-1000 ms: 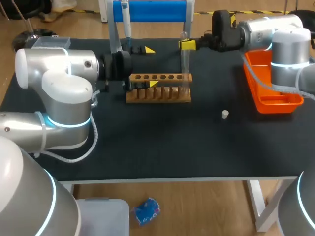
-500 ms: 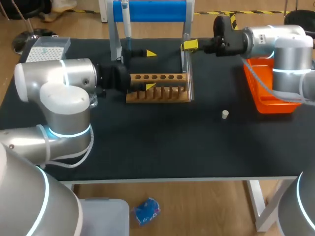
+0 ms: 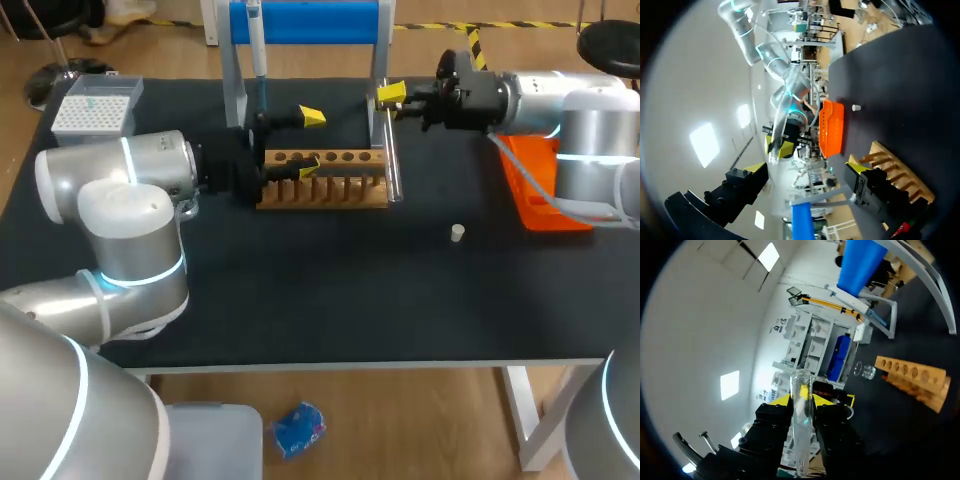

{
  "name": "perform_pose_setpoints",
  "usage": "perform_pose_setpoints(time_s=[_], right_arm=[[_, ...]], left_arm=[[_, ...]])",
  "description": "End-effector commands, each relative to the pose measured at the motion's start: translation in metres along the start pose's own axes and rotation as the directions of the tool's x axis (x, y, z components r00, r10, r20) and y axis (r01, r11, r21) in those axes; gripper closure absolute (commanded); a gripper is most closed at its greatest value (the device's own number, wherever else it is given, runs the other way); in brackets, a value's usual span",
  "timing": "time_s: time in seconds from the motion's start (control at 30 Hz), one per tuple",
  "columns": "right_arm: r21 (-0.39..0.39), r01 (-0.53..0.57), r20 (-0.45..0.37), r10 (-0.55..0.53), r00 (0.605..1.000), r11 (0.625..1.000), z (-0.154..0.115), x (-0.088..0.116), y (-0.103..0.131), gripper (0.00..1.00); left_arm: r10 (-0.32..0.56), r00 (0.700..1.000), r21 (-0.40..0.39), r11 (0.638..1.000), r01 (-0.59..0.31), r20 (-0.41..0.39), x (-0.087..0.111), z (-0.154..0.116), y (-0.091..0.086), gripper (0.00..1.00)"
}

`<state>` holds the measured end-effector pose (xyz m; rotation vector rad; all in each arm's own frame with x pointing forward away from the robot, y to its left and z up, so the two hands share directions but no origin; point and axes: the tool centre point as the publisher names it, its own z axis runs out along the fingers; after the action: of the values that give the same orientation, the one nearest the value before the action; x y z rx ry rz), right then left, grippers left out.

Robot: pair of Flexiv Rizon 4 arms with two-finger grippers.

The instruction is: Invert the test tube, pick up the pipette, mount the tip to pipette, aspirate from beaker and dispense into the tube, eject the tip, return the pipette, and cap with the stopper.

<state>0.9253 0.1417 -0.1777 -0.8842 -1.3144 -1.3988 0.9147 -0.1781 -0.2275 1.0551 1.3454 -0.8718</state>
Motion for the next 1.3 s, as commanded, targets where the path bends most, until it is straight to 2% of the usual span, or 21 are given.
perform_pose_setpoints(time_s=[0.03, 0.1, 0.2, 0.23, 0.3, 0.43, 0.53, 0.63, 0.8, 1.0, 1.3], right_arm=[[-0.015, -0.016, 0.016, 0.016, 1.000, 1.000, 0.002, 0.006, -0.006, 1.00], [-0.015, -0.016, 0.016, 0.016, 1.000, 1.000, 0.002, 0.006, -0.006, 1.00], [-0.015, -0.016, 0.016, 0.016, 1.000, 1.000, 0.002, 0.006, -0.006, 1.00], [-0.022, -0.046, 0.036, 0.046, 0.998, 0.999, -0.001, 0.002, -0.005, 1.00], [-0.040, -0.087, 0.010, 0.087, 0.996, 0.995, -0.002, -0.002, -0.002, 1.00], [-0.045, -0.127, 0.033, 0.129, 0.991, 0.991, -0.005, -0.016, 0.000, 1.00], [-0.056, -0.143, 0.025, 0.145, 0.989, 0.988, -0.006, -0.024, 0.001, 1.00], [-0.071, -0.155, 0.024, 0.157, 0.987, 0.985, -0.008, -0.033, 0.003, 1.00], [-0.078, -0.178, 0.025, 0.180, 0.983, 0.981, -0.007, -0.044, 0.008, 1.00], [-0.050, -0.215, 0.032, 0.217, 0.976, 0.975, 0.002, -0.053, 0.015, 1.00], [-0.026, -0.238, 0.047, 0.239, 0.970, 0.971, 0.013, -0.063, 0.021, 1.00]], left_arm=[[0.194, 0.968, 0.035, 0.979, -0.202, 0.161, 0.005, -0.002, 0.004, 0.00], [0.194, 0.968, 0.035, 0.979, -0.202, 0.161, 0.005, -0.002, 0.004, 0.00], [0.207, 0.973, 0.054, 0.975, -0.213, 0.102, 0.002, -0.001, -0.001, 0.00], [0.196, 0.976, 0.056, 0.978, -0.201, 0.090, -0.001, -0.001, -0.003, 0.00], [0.168, 0.982, 0.058, 0.983, -0.173, 0.090, -0.007, 0.000, -0.008, 0.00], [0.098, 0.995, 0.081, 0.992, -0.100, 0.026, -0.011, 0.002, -0.018, 0.00], [0.102, 0.995, 0.086, 0.991, -0.102, 0.008, -0.014, 0.004, -0.024, 0.00], [0.080, 0.997, 0.089, 0.993, -0.080, 0.001, -0.013, 0.008, -0.031, 0.00], [0.091, 0.996, 0.115, 0.989, -0.092, 0.017, -0.008, 0.022, -0.044, 0.00], [0.107, 0.993, 0.179, 0.977, -0.112, 0.038, -0.006, 0.042, -0.057, 0.00], [0.118, 0.992, 0.216, 0.968, -0.124, 0.039, -0.009, 0.054, -0.065, 0.00]])
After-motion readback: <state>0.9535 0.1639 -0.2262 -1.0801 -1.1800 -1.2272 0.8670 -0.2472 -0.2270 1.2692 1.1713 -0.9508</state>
